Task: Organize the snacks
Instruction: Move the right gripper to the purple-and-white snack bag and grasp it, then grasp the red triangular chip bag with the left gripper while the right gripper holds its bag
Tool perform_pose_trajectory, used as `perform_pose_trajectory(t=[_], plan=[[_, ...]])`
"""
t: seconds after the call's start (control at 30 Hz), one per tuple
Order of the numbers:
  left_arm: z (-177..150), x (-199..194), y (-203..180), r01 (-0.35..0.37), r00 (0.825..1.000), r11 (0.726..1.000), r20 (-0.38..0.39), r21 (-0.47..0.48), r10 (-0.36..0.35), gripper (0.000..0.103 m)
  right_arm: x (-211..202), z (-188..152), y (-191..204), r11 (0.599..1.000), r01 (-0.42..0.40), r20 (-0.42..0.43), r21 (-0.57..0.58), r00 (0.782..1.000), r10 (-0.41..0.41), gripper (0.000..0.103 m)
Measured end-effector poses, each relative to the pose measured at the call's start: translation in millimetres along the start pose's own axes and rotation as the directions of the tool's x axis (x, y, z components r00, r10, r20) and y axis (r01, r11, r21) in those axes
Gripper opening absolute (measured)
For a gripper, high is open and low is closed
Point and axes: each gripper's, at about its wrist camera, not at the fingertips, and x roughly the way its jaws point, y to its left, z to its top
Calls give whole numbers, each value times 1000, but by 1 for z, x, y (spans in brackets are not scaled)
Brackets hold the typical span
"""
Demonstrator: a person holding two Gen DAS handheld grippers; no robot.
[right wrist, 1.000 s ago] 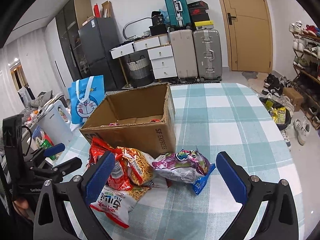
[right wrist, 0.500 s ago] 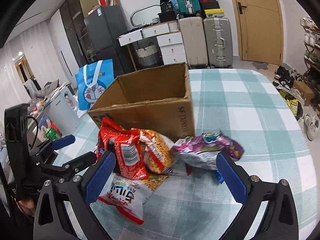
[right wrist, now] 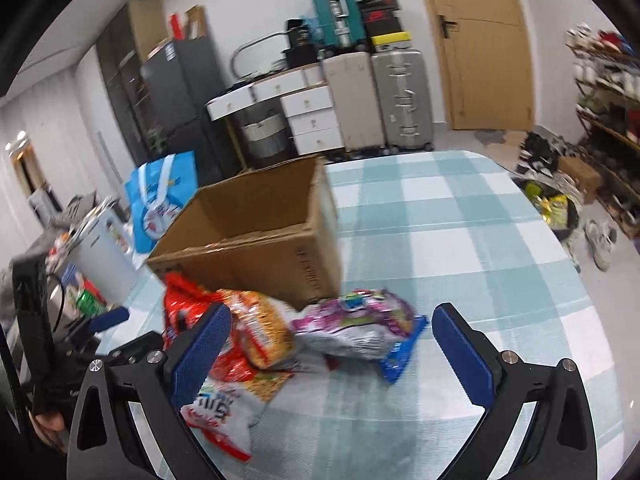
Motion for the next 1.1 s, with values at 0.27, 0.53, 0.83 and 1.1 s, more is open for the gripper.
perform_pose_trajectory(t=[0.27,0.53,0.83,1.1], plan=[[1,8,-12,10,1000,999,-5,34,-10,102,20,-4,-22,995,-15,-27,100,999,18,102],[0,12,-14,9,1000,1000,-9,27,-9,102,39,-8,-32,980,-81,-51,183,994,92,101],[0,19,-13,14,1000,999,-20,29,-14,102,52,-14,-32,964,-159,-80,212,981,179,70],[-2,20,-13,15,1000,1000,-22,25,-15,102,43,-15,-32,960,-184,-21,212,981,192,54]])
